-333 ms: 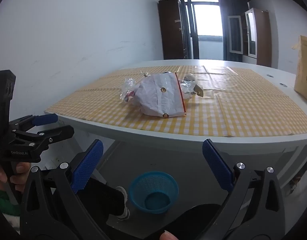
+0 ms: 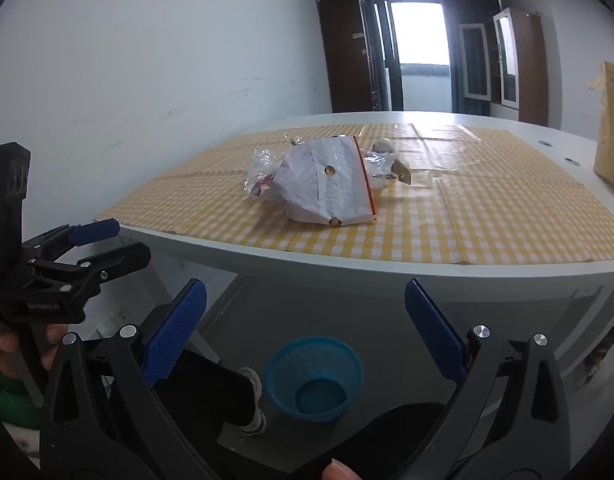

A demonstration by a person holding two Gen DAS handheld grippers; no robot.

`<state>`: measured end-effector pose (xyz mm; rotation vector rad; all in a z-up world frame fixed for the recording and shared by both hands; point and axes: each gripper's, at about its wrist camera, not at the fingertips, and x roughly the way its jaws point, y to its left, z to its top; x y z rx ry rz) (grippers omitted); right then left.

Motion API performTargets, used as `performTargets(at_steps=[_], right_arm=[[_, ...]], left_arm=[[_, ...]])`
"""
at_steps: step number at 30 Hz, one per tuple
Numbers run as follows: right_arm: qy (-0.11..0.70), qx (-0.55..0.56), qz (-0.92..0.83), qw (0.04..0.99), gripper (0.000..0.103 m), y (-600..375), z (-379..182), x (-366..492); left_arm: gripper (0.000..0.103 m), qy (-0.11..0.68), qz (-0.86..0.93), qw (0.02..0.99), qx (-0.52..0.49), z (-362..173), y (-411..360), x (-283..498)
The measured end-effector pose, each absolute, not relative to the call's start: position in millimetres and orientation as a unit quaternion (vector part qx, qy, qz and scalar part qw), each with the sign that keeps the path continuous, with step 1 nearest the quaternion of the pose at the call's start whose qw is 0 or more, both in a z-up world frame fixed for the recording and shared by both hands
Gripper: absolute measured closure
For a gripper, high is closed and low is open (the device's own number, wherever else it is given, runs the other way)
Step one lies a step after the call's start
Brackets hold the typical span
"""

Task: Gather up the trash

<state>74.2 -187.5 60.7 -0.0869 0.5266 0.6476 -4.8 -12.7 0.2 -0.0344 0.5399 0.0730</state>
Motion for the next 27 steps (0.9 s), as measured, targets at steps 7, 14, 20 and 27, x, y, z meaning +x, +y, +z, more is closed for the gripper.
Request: performTargets(at_steps=[7, 14, 20, 27], right_arm=[[0.248, -0.052, 0.294, 0.922, 0.009, -186, 61, 73], [0.255, -0.044, 0.3, 0.918, 0.009, -187, 61, 76], [0.248, -0.046, 0.294, 0.922, 0.009, -188, 64, 71], [0.247, -0.049, 0.313, 0.916, 0.009, -183, 65, 67]], left_arm=[[0.006, 0.279, 0.015, 0.959, -0.052, 5, 6, -4], [0.006, 0.284, 0.001, 0.956, -0.078, 1, 14, -2], [0.006, 0.268, -0.024, 0.96, -0.081, 5, 11, -7], [0.006, 0.265, -0.019, 0.962, -0.07, 6, 8, -5]])
